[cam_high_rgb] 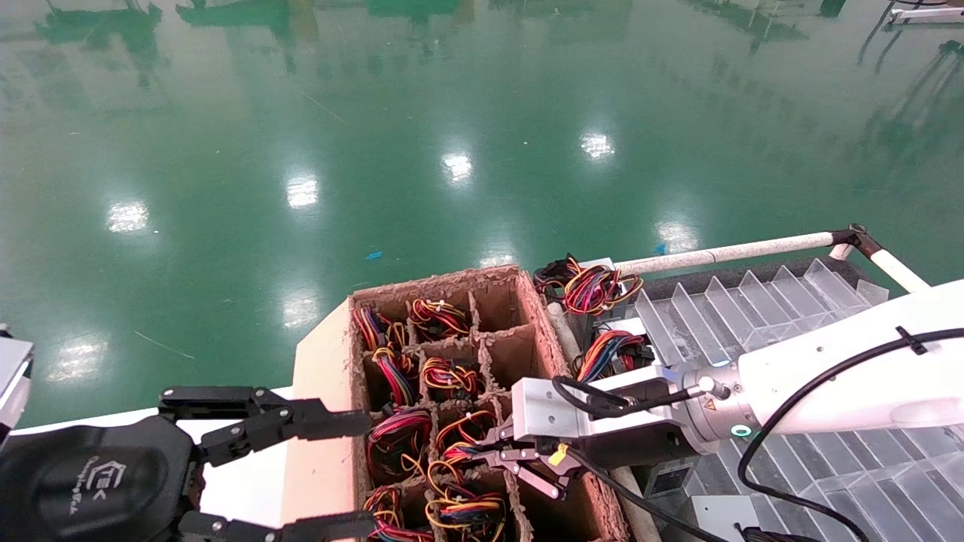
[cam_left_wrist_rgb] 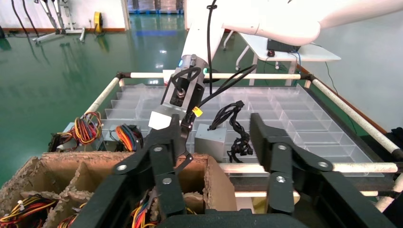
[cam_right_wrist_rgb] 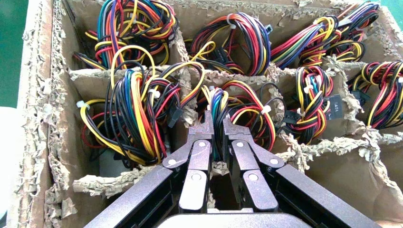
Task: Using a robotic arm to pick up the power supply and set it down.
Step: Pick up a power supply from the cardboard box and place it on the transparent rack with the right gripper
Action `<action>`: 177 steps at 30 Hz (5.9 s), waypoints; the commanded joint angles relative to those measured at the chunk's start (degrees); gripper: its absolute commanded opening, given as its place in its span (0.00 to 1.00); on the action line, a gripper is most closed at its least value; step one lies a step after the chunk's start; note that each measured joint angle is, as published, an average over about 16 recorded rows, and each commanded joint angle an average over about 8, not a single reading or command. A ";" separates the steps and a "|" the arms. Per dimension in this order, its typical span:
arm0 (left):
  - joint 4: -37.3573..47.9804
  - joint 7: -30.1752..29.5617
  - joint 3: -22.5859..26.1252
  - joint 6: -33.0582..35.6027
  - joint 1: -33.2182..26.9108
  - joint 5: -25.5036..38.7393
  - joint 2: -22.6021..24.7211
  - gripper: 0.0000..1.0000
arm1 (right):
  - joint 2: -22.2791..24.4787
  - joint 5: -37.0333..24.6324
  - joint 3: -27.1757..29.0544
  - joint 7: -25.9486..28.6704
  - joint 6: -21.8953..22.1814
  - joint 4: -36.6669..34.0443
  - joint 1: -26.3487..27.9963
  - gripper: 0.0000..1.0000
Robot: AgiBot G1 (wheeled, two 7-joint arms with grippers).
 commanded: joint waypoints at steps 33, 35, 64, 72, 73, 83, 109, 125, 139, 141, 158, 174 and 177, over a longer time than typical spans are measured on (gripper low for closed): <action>0.00 0.04 0.08 -0.03 -0.02 -0.05 -0.03 1.00 | 7.74 18.86 12.91 -0.45 -6.85 -4.71 11.98 0.00; 0.00 0.04 0.08 -0.04 -0.02 -0.06 -0.03 1.00 | 7.67 19.04 13.15 -1.34 -7.85 -7.19 14.40 0.00; 0.00 0.08 0.15 -0.06 -0.03 -0.10 -0.06 1.00 | 5.73 0.62 5.45 -18.15 15.22 -45.68 39.06 0.00; 0.00 0.08 0.17 -0.07 -0.04 -0.12 -0.07 1.00 | 4.00 -3.57 2.70 -20.18 19.97 -49.13 38.75 0.00; 0.00 0.09 0.17 -0.07 -0.04 -0.12 -0.07 1.00 | 3.70 -3.89 2.47 -20.36 20.03 -49.38 38.55 0.00; 0.00 0.10 0.19 -0.08 -0.04 -0.13 -0.08 1.00 | 0.43 -5.07 1.63 -20.81 20.00 -50.83 36.17 0.00; 0.00 0.13 0.25 -0.11 -0.06 -0.17 -0.10 1.00 | -4.22 -3.52 2.71 -19.13 24.96 -51.68 30.16 0.00; 0.00 0.14 0.29 -0.12 -0.07 -0.20 -0.12 1.00 | -2.64 4.69 8.40 -14.50 28.93 -51.81 26.43 0.00; 0.00 0.16 0.32 -0.13 -0.07 -0.22 -0.13 1.00 | -1.88 5.84 9.20 -15.45 29.12 -51.34 23.55 0.00; 0.00 0.16 0.32 -0.14 -0.07 -0.22 -0.13 1.00 | -1.52 5.87 9.22 -15.55 29.17 -51.29 23.45 0.00; 0.00 0.18 0.36 -0.15 -0.08 -0.24 -0.14 1.00 | 2.34 5.31 8.83 -16.02 28.43 -51.45 22.81 0.00; 0.00 0.19 0.39 -0.17 -0.09 -0.27 -0.16 1.00 | 5.23 4.94 8.57 -16.12 26.30 -51.22 22.76 0.00; 0.00 0.20 0.40 -0.17 -0.09 -0.27 -0.16 1.00 | 5.42 4.86 8.52 -16.10 26.19 -51.23 22.69 0.00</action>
